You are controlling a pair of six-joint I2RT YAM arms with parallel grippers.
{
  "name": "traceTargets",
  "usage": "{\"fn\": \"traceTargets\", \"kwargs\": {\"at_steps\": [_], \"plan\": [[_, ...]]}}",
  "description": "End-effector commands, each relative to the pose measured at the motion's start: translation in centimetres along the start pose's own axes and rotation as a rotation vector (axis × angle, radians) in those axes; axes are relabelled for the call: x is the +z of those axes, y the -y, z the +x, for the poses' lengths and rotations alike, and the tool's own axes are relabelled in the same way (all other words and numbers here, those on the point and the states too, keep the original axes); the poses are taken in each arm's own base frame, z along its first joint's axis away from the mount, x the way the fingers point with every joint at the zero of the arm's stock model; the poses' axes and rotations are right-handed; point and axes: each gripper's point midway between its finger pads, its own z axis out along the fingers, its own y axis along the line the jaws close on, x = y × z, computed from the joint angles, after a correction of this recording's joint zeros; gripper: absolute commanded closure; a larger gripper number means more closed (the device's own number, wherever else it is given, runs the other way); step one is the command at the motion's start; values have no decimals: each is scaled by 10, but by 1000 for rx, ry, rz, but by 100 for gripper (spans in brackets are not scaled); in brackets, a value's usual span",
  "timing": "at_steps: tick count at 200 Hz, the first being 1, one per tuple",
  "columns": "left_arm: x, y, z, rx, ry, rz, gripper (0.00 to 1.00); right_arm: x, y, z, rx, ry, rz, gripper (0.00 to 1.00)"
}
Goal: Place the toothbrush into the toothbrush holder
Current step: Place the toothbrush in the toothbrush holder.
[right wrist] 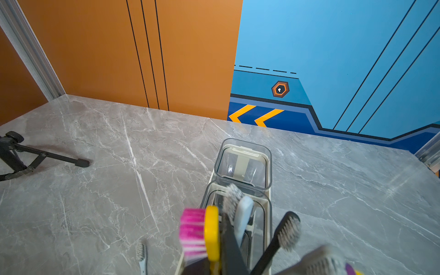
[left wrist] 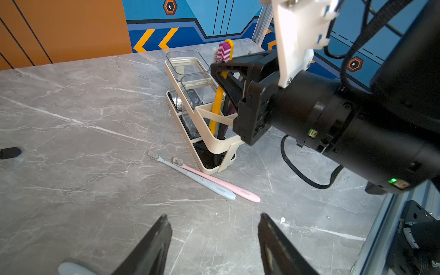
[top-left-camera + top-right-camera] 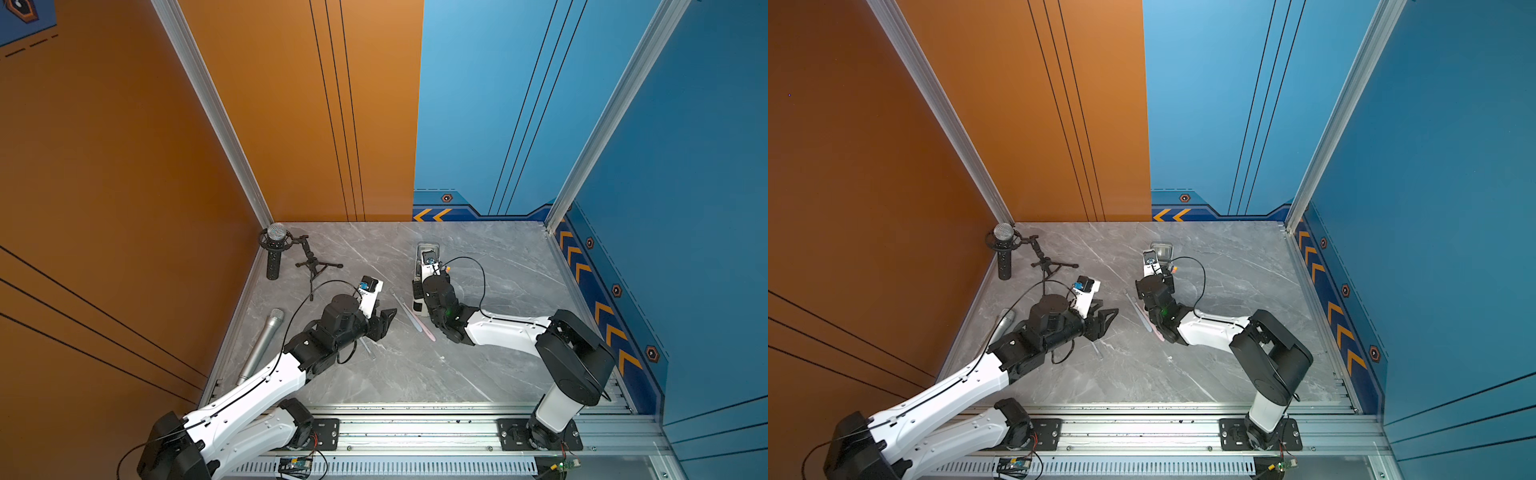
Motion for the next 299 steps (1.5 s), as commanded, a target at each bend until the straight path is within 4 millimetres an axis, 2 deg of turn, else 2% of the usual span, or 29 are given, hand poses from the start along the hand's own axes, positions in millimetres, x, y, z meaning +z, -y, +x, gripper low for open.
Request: {"fn": "traceTargets", "kwargs": {"at_steps": [1, 26, 53, 109, 152, 236, 271, 299], "plan": [[-1, -5, 3, -17, 4, -11, 38, 2, -2, -3, -2, -2, 27, 97], [-2, -5, 3, -17, 7, -9, 38, 1, -2, -1, 3, -4, 27, 88], [-4, -5, 3, -18, 11, -10, 38, 0, -4, 2, -2, -8, 26, 85], [-7, -6, 3, -26, 20, -8, 38, -1, -5, 2, -3, -10, 24, 67], [-8, -7, 4, -31, 22, -11, 37, -3, -5, -4, 2, -3, 25, 61], [-10, -9, 4, -45, 29, -18, 35, -25, -8, -47, -13, 50, 1, 49], [-13, -12, 2, -69, 40, -27, 35, -39, -3, -65, 21, 45, 2, 45], [-15, -23, 4, -100, 24, -78, 35, -59, 11, -82, 56, 65, 41, 44]]}}
